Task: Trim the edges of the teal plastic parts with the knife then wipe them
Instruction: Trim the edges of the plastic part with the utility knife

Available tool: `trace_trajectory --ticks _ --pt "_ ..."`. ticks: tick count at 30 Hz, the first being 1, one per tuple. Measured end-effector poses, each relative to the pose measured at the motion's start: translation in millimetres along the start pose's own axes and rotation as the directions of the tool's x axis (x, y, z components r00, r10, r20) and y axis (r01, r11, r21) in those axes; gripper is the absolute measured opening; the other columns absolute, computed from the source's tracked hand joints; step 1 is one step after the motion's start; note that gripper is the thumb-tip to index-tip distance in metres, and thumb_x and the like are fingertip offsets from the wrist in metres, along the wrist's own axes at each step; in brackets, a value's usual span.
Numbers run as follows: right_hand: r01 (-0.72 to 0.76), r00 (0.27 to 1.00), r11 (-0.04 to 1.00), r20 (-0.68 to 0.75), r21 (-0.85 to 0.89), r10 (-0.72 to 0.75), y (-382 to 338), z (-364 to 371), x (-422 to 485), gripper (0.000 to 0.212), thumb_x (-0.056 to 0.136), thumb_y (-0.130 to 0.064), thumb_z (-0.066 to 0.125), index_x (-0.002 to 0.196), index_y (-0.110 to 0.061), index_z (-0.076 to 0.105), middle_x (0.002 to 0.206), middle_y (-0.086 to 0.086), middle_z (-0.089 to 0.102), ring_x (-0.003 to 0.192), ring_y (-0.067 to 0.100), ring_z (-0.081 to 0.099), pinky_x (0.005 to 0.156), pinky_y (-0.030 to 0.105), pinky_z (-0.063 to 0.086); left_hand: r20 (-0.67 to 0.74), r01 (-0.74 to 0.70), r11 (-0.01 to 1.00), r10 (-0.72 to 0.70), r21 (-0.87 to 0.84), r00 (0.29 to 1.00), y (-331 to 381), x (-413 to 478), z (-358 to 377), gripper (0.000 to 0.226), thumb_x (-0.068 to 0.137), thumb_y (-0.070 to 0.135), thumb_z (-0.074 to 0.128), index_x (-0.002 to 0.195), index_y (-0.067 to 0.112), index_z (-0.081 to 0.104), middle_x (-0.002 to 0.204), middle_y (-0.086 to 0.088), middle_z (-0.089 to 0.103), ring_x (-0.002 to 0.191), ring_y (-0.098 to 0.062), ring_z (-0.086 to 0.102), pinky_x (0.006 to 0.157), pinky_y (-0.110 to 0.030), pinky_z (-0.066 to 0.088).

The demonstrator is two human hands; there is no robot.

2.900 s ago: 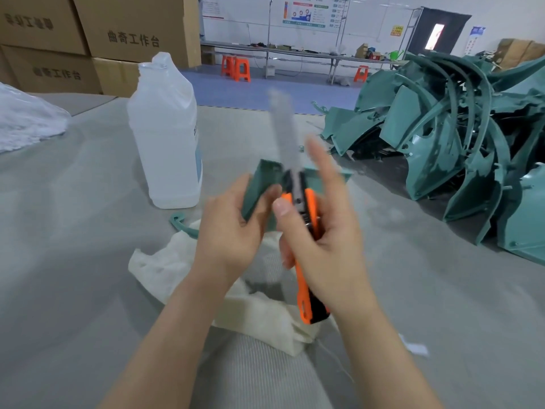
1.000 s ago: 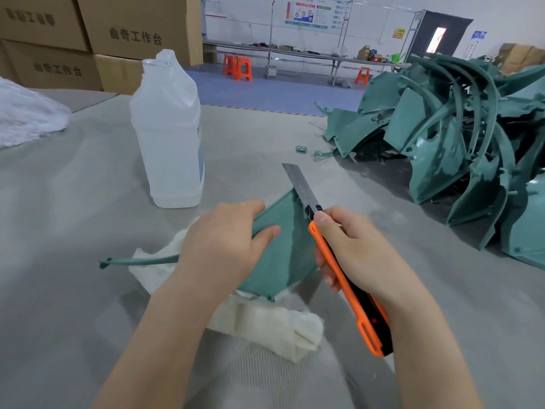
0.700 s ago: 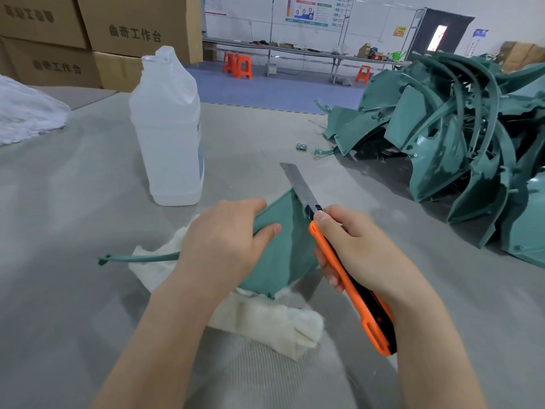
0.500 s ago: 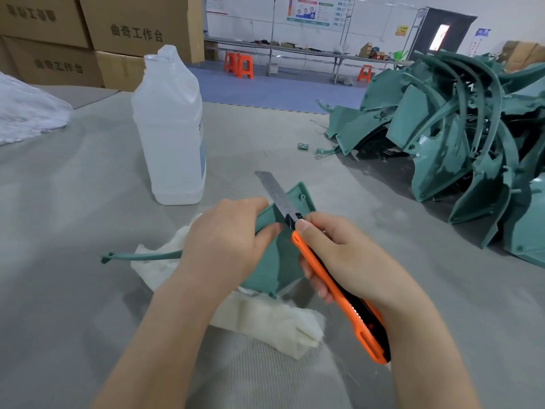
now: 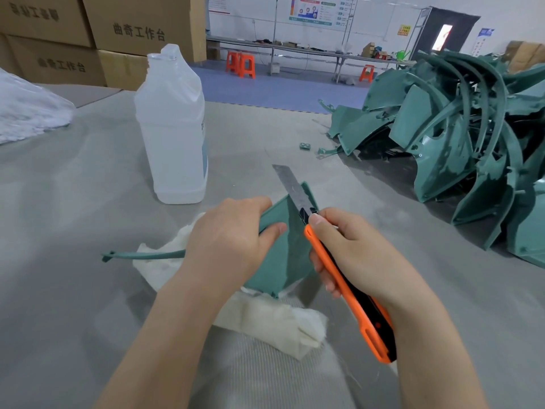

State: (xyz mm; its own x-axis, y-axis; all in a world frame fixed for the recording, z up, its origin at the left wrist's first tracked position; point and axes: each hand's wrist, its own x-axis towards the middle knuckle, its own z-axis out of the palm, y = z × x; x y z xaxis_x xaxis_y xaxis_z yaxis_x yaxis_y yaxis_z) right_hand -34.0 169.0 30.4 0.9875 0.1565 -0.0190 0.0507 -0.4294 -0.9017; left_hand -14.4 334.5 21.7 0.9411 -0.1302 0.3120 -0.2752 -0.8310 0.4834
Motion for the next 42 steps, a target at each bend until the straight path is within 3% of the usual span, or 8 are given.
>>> trace_trajectory --ticks 11,17,23,27,31,36,39,42 --pt "0.064 0.993 0.997 0.094 0.049 -0.068 -4.5 3.7 -3.6 0.028 0.103 -0.028 0.04 0.089 -0.008 0.053 0.056 0.005 0.057 0.035 0.013 0.048 0.037 0.023 0.042 -0.029 -0.045 0.998 0.044 -0.033 0.999 -2.5 -0.7 -0.1 0.022 0.091 0.044 0.055 0.09 0.023 0.061 0.076 0.001 0.064 0.076 -0.024 0.059 0.067 -0.04 0.047" --pt "0.287 0.857 0.928 -0.498 0.24 -0.136 2.1 -1.9 6.1 0.023 0.093 -0.033 0.06 0.104 -0.013 0.057 0.065 -0.005 0.062 0.042 0.012 0.051 0.042 0.023 0.046 -0.029 -0.01 1.0 0.01 0.018 1.0 -0.3 -0.8 -1.6 0.034 0.09 0.047 0.053 0.073 0.019 0.048 0.067 0.0 0.057 0.07 -0.023 0.056 0.059 -0.034 0.039" --pt "0.222 0.883 0.962 -0.452 0.162 -0.128 14.0 10.3 24.2 0.016 0.089 -0.018 0.066 0.094 -0.016 0.051 0.06 0.004 0.051 0.039 0.012 0.048 0.041 0.025 0.043 -0.026 -0.098 0.995 0.098 -0.008 0.995 2.3 -0.9 2.4 0.028 0.088 0.048 0.055 0.073 0.025 0.048 0.065 0.003 0.058 0.065 -0.019 0.059 0.061 -0.035 0.045" --pt "0.272 0.8 0.924 -0.596 0.271 -0.061 16.6 6.9 32.1 0.018 0.092 -0.015 0.063 0.093 -0.009 0.046 0.057 0.006 0.048 0.036 0.011 0.047 0.04 0.024 0.042 -0.398 -0.19 0.974 0.126 -0.127 0.909 -7.8 2.8 3.3 0.031 0.082 0.042 0.071 0.097 0.015 0.062 0.096 0.004 0.064 0.093 -0.02 0.057 0.084 -0.029 0.041" --pt "0.336 0.723 0.758 -0.669 0.559 0.174 23.8 -10.4 32.5 0.018 0.096 -0.018 0.058 0.089 -0.012 0.042 0.048 -0.004 0.047 0.038 0.008 0.046 0.04 0.019 0.041 -0.708 -0.217 0.938 -0.041 -0.271 0.705 -10.4 5.9 1.9 0.023 0.088 0.038 0.064 0.092 0.017 0.056 0.091 0.005 0.057 0.074 -0.013 0.052 0.069 -0.017 0.039" --pt "0.43 0.692 0.579 -0.665 0.692 0.281 29.6 -15.3 32.7 0.024 0.097 -0.018 0.057 0.081 -0.016 0.04 0.045 -0.01 0.049 0.041 0.006 0.048 0.042 0.019 0.042 -0.179 0.135 0.565 -0.465 -0.814 0.867 -7.9 14.7 13.2 0.027 0.083 0.045 0.066 0.093 0.022 0.058 0.093 0.009 0.061 0.079 -0.004 0.057 0.073 -0.006 0.043" --pt "0.431 0.706 0.594 -0.664 0.679 0.246 27.9 -7.6 34.5 0.023 0.097 -0.018 0.058 0.08 -0.016 0.042 0.045 -0.012 0.05 0.042 0.005 0.05 0.044 0.018 0.045 0.114 0.2 0.374 -0.24 -0.906 0.964 4.9 11.4 26.2 0.049 0.068 0.053 0.063 0.104 0.019 0.063 0.104 0.006 0.068 0.103 -0.011 0.063 0.099 -0.029 0.046" --pt "0.391 0.755 0.631 -0.626 0.67 0.197 24.3 0.6 34.4 0.02 0.096 -0.018 0.059 0.083 -0.016 0.044 0.046 -0.012 0.052 0.043 0.005 0.053 0.046 0.018 0.047 0.054 0.088 0.325 -0.113 -0.942 0.992 12.4 9.3 38.6 0.034 0.082 0.027 0.067 0.112 0.012 0.06 0.107 0.001 0.072 0.1 -0.009 0.066 0.079 -0.017 0.052"
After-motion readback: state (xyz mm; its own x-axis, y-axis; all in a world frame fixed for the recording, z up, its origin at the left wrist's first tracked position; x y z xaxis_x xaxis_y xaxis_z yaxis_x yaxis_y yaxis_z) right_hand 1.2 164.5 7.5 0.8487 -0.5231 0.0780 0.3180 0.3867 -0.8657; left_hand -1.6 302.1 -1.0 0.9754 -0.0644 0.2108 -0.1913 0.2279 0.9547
